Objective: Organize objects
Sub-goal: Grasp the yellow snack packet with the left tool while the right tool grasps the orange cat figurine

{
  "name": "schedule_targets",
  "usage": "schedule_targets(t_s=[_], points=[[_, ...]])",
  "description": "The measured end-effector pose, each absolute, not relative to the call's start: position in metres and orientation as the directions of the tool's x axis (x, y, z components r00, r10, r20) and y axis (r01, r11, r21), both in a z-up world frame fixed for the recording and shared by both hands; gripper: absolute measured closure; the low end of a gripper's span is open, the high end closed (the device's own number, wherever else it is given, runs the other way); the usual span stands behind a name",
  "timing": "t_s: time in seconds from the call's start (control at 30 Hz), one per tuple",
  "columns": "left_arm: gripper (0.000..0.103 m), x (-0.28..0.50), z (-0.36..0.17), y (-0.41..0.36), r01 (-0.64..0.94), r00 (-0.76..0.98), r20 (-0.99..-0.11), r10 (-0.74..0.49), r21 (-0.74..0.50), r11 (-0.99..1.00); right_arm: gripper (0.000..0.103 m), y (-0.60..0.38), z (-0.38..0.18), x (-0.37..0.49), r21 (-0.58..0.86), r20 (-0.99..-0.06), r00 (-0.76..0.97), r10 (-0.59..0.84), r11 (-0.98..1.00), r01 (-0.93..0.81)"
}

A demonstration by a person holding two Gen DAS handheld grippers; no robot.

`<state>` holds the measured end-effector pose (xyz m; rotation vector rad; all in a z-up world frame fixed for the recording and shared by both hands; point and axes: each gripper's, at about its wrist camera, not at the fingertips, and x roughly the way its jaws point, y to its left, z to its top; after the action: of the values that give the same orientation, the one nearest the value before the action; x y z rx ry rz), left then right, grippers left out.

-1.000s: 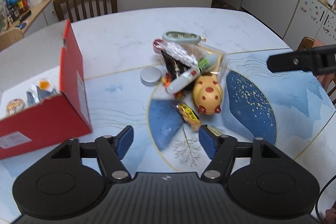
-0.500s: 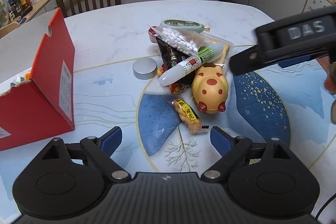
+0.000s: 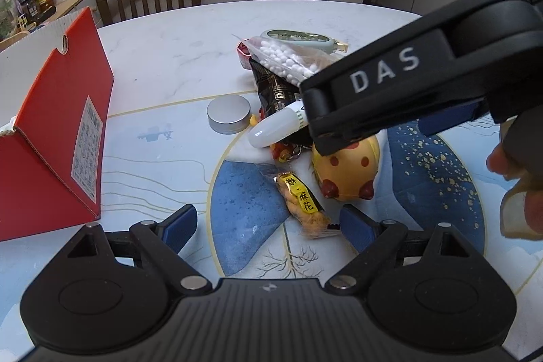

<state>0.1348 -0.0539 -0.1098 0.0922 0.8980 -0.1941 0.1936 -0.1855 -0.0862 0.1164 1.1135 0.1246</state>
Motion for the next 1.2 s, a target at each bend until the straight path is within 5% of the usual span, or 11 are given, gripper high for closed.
schedule_targets(t_s=[0.17, 0.5, 0.83, 1.0, 1.2], points=[[0.012, 0.135, -0.112, -0.056, 0.202, 0.618, -0.779, -0.109, 0.024, 0.979, 0.015, -0.187, -0.093, 0.196, 0.192, -0.894, 0.412, 0.179, 0.981, -0.009], [0.012, 0.135, -0.114, -0.070, 0.210, 0.639, -0.765, -0.075, 0.080, 0.974, 0.041, -0.193, -0.101, 0.196, 0.236, -0.906, 0.367, 0.209, 0.971, 0.029], [0.012, 0.139, -0.116, -0.067, 0.206, 0.641, -0.762, -0.092, 0.056, 0.977, 0.047, -0.222, -0.097, 0.185, 0.318, -0.885, 0.373, 0.279, 0.947, 0.046], [0.035, 0.143, -0.118, -0.066, 0.204, 0.620, -0.777, -0.108, 0.026, 0.979, 0.061, -0.227, -0.094, 0.179, 0.355, -0.869, 0.379, 0.319, 0.935, 0.027], [0.063, 0.144, -0.115, -0.064, 0.191, 0.617, -0.778, -0.117, 0.003, 0.982, 0.064, -0.223, -0.092, 0.170, 0.336, -0.865, 0.388, 0.317, 0.941, -0.019]])
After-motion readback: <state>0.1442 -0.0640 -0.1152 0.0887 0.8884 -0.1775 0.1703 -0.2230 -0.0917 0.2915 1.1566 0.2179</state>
